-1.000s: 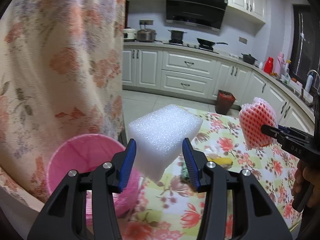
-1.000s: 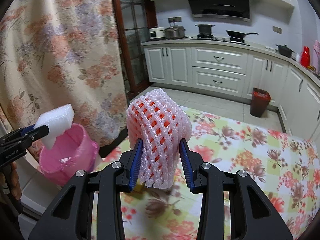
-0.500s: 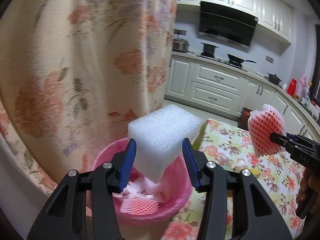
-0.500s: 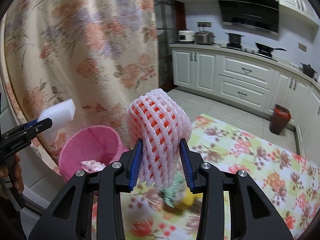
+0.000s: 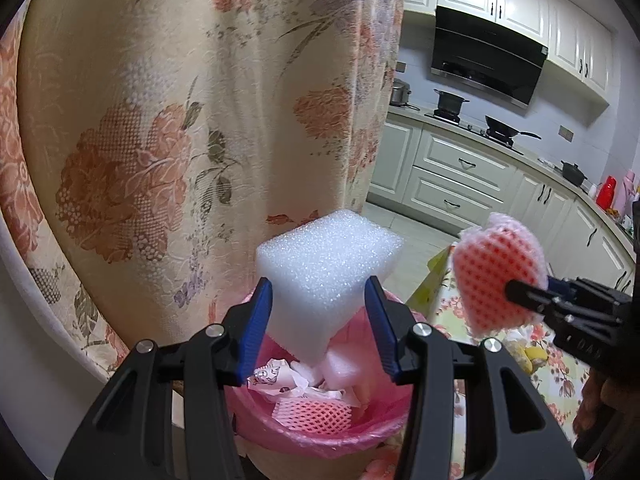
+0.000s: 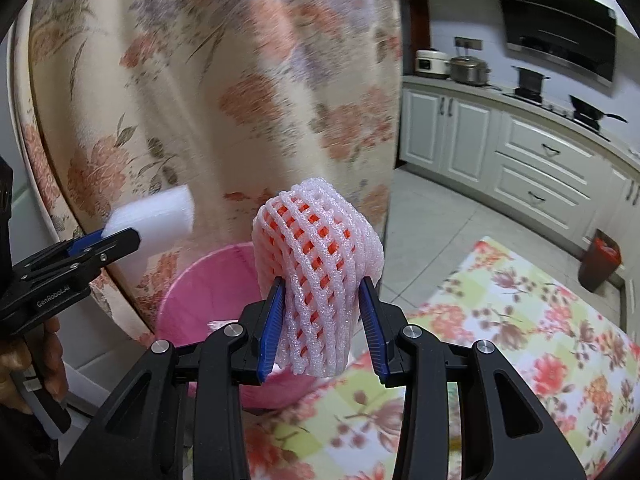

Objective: Collect trash
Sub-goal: 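Carry both items over the pink bin and open both tools to drop them, then move both tools back over the table toward the yellow sponges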

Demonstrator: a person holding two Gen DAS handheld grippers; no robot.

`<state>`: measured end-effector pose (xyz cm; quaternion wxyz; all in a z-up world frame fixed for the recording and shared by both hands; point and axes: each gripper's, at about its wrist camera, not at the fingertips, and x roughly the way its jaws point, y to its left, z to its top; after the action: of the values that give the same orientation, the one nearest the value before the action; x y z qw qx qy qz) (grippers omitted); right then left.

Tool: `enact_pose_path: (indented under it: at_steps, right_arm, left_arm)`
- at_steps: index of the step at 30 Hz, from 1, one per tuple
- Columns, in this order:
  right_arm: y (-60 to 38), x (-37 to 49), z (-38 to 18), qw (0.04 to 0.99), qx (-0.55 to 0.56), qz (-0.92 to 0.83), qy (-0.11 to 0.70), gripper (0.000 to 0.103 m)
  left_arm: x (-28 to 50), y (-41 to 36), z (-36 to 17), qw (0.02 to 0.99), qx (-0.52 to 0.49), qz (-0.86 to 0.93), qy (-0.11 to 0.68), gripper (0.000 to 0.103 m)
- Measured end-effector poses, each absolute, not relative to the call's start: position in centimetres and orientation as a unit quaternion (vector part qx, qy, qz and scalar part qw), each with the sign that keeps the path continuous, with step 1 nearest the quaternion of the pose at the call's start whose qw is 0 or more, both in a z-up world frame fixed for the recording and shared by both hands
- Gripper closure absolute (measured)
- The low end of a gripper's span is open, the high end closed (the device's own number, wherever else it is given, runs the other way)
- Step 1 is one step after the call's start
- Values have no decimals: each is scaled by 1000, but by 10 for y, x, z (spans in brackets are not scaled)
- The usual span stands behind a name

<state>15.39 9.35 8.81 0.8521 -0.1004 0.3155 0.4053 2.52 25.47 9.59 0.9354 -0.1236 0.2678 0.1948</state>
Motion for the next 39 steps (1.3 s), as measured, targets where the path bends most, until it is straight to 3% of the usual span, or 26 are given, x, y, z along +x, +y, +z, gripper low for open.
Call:
enact_pose_path:
  at_steps: [9,11,13,39]
  right_arm:
    - [133,154,71,833,-110,429,332,64]
    - [138,155,68,831,-110,430,334,56]
    - [138,157,66,831,-111,429,336,42]
    - [16,166,58,876,-76,336,337,31]
  left_arm:
    - [35,272,88,932,-133,203,271,55]
    - [40,275,87,931,-134,205,271,52]
    - [43,278,84,930,-140,206,272,44]
    - [49,223,80,935,-122,168,287,42]
